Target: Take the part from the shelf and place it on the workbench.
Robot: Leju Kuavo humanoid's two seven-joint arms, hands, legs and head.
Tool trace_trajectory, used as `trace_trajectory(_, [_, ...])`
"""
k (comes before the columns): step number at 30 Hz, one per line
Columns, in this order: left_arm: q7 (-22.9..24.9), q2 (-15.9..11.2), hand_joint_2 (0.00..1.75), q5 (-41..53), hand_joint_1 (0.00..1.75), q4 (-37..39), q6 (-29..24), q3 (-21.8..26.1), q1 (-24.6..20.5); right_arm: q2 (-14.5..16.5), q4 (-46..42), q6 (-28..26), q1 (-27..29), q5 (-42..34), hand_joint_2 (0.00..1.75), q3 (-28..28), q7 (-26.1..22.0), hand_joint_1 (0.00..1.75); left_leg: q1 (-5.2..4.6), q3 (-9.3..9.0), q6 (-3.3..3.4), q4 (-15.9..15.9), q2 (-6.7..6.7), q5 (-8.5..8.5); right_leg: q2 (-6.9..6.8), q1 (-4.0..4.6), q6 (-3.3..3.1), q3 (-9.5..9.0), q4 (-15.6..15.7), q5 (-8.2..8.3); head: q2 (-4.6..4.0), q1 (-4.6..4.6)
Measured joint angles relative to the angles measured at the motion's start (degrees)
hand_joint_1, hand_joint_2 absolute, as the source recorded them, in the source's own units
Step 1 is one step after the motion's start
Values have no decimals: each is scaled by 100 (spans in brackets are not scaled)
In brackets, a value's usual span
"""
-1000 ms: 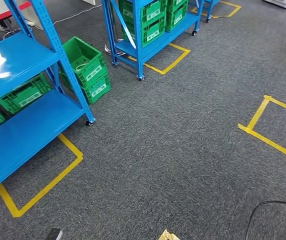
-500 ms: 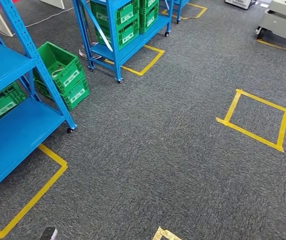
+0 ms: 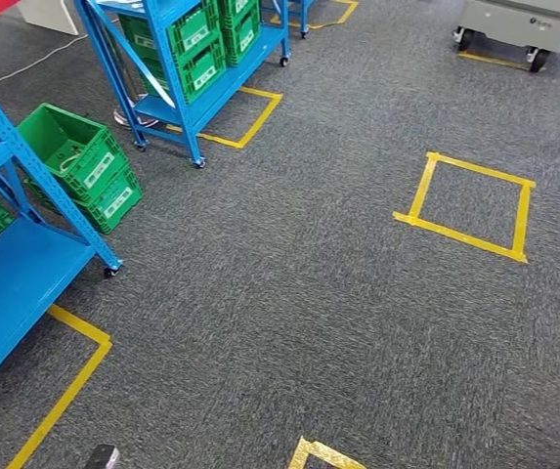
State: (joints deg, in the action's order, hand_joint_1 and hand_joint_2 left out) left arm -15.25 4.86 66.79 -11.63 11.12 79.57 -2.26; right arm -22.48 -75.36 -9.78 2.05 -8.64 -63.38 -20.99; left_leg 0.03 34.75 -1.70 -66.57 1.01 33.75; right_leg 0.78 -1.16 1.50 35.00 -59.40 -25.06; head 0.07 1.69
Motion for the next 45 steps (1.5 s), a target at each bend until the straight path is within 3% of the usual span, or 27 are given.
trace_trajectory(2, [-123, -7, 175, -109, 0, 0, 3, 33, 10, -213, 245, 136, 2, 82, 0, -90, 121, 175, -15, 337, 37, -619, -56, 184, 77, 22, -16, 2, -1, -3, 0, -3])
trace_trajectory(3, [-151, -9, 175, -139, 0, 0, 4, 50, 18, -291, 330, 185, 7, 105, 0, -152, 157, 175, -26, 383, 67, -657, -69, 103, 122, 34, -18, 0, -1, -4, 0, -3])
trace_trajectory(5, [-174, -11, 175, -165, 0, 0, 8, 74, 30, -399, 450, 249, 10, 134, 0, -260, 196, 175, -59, 190, 161, -170, -144, -310, 223, 51, -18, -9, -1, -3, 0, -3])
trace_trajectory(7, [-176, -28, 175, -190, 0, 0, 39, 95, 28, -468, 537, 299, -16, 164, 0, -334, 215, 175, -82, -124, 259, 530, -331, -631, 328, 66, -6, 5, -13, 4, 0, 0])
trace_trajectory(9, [-107, -46, 175, -256, 0, 0, 103, 123, 20, -516, 614, 363, -54, 190, 0, -391, 252, 175, -89, -271, 268, 859, -416, -676, 437, 58, 38, 47, -13, 30, 0, -3])
trace_trajectory(11, [50, -41, 175, -337, 0, 0, 97, 172, 7, -563, 703, 417, -73, 205, 0, -447, 292, 175, -82, -296, 254, 925, -323, -681, 511, 35, 96, 92, -3, 57, 0, -9])
trace_trajectory(13, [215, -31, 175, -384, 0, 0, 12, 231, -6, -619, 836, 442, -130, 221, 0, -487, 286, 175, -62, -326, 290, 977, -205, -705, 312, 41, 159, 198, -190, -61, 0, 8])
trace_trajectory(15, [326, -31, 175, -405, 0, 0, -47, 282, -12, -663, 971, 427, -223, 245, 0, -501, 226, 175, -53, -349, 317, 997, -90, -708, 36, 37, 229, 462, -775, -379, 0, 27])
trace_trajectory(17, [366, -33, 175, -436, 0, 0, -61, 336, -10, -676, 1089, 364, -263, 305, 0, -509, 161, 175, -48, -356, 321, 996, 9, -698, -27, -3, 291, 739, -1389, -623, 0, 28])
trace_trajectory(18, [367, -33, 175, -456, 0, 0, -59, 360, -9, -678, 1148, 317, -260, 359, 0, -516, 140, 175, -42, -362, 313, 994, 57, -690, -37, -27, 319, 770, -1474, -611, 0, 30])
trace_trajectory(20, [346, -27, 175, -483, 0, 0, -45, 393, -9, -706, 1243, 209, -238, 549, 0, -534, 115, 175, -26, -397, 270, 988, 156, -658, -113, -76, 375, 513, -1032, -321, 0, 29])
trace_trajectory(21, [324, -35, 175, -490, 0, 0, -39, 406, -10, -728, 1290, 142, -224, 693, 0, -544, 103, 175, -34, -425, 234, 982, 206, -632, -256, -84, 413, 306, -659, -175, 0, 31])
trace_trajectory(23, [258, -59, 175, -479, 0, 0, -34, 430, -12, -798, 1368, 14, -189, 1023, 0, -567, 84, 175, -74, -474, 158, 956, 293, -573, -444, -80, 373, 21, -143, -33, 0, 17])
trace_trajectory(24, [219, -73, 175, -469, 0, 0, -45, 438, -12, -821, 1402, -33, -169, 1193, 0, -581, 86, 175, -100, -491, 133, 954, 337, -555, -472, -68, 322, -7, -71, -47, 0, 1])
trace_trajectory(26, [122, -76, 175, -450, 0, 0, -86, 445, -8, -863, 1436, -42, -122, 1567, 0, -635, 134, 175, -105, -515, 99, 967, 428, -528, -318, -62, 199, 14, -67, -45, 0, -28])
trace_trajectory(28, [6, -82, 175, -414, 0, 0, -119, 446, -9, -955, 1445, 31, -95, 2066, 0, -692, 209, 175, -76, -478, 57, 837, 308, -389, -179, -58, 126, 24, -62, -37, 0, -36])
trace_trajectory(30, [-79, -91, 175, -384, 0, 0, -129, 445, -17, -1053, 1447, 97, -101, 2571, 0, -708, 275, 175, -61, -211, 42, 267, 53, -55, -48, -54, 63, 27, -53, -25, 0, -45])
trace_trajectory(32, [-117, -98, 175, -388, 0, 0, -144, 444, -12, -1099, 1450, 135, -112, 2947, 0, -711, 326, 175, -66, 202, 70, -501, -56, 239, 96, -37, 35, 34, -51, -21, 0, -54])
trace_trajectory(33, [-127, -101, 175, -391, 0, 0, -150, 444, -6, -1111, 1452, 152, -108, 3082, 0, -714, 346, 175, -69, 337, 90, -708, -72, 251, 170, -30, 30, 35, -51, -21, 0, -56])
trace_trajectory(34, [-132, -102, 175, -393, 0, 0, -154, 444, -2, -1120, 1454, 164, -105, 3175, 0, -716, 359, 175, -70, 374, 113, -712, -87, 147, 248, -24, 29, 34, -51, -20, 0, -55])
trace_trajectory(36, [-133, -106, 175, -398, 0, 0, -152, 445, -2, -1141, 1458, 177, -103, 3314, 0, -718, 383, 175, -70, 165, 168, -180, -221, -274, 396, -24, 37, 28, -51, -14, 0, -55])
trace_trajectory(37, [-124, -112, 175, -407, 0, 0, -147, 445, -4, -1150, 1465, 179, -106, 3392, 0, -718, 398, 175, -65, 7, 196, 187, -389, -468, 468, -21, 53, 35, -59, -12, 0, -54])
trace_trajectory(39, [-58, -126, 175, -446, 0, 0, -136, 450, -11, -1165, 1494, 173, -127, 3611, 0, -705, 420, 175, -48, -211, 197, 691, -622, -624, 618, -26, 105, 83, -75, 5, 0, -47])
trace_trajectory(40, [-2, -132, 175, -469, 0, 0, -129, 456, -17, -1179, 1516, 160, -140, 3746, 0, -692, 430, 175, -52, -246, 194, 785, -635, -622, 700, -37, 144, 113, -70, 23, 0, -51])
trace_trajectory(42, [118, -137, 175, -499, 0, 0, -117, 472, -39, -1226, 1568, 97, -160, 4032, 0, -647, 458, 175, -57, -268, 226, 843, -470, -632, 792, -67, 209, 168, -53, 59, 0, -55])
trace_trajectory(43, [173, -139, 175, -502, 0, 0, -111, 478, -52, -1266, 1598, 40, -181, 4177, 0, -606, 483, 175, -54, -278, 260, 862, -385, -647, 677, -59, 235, 219, -119, 24, 0, -48])
trace_trajectory(45, [255, -141, 175, -502, 0, 0, -100, 485, -70, -1354, 1658, -75, -246, 4453, 0, -471, 568, 175, -56, -293, 312, 888, -207, -661, 261, -28, 272, 459, -592, -234, 0, -20])
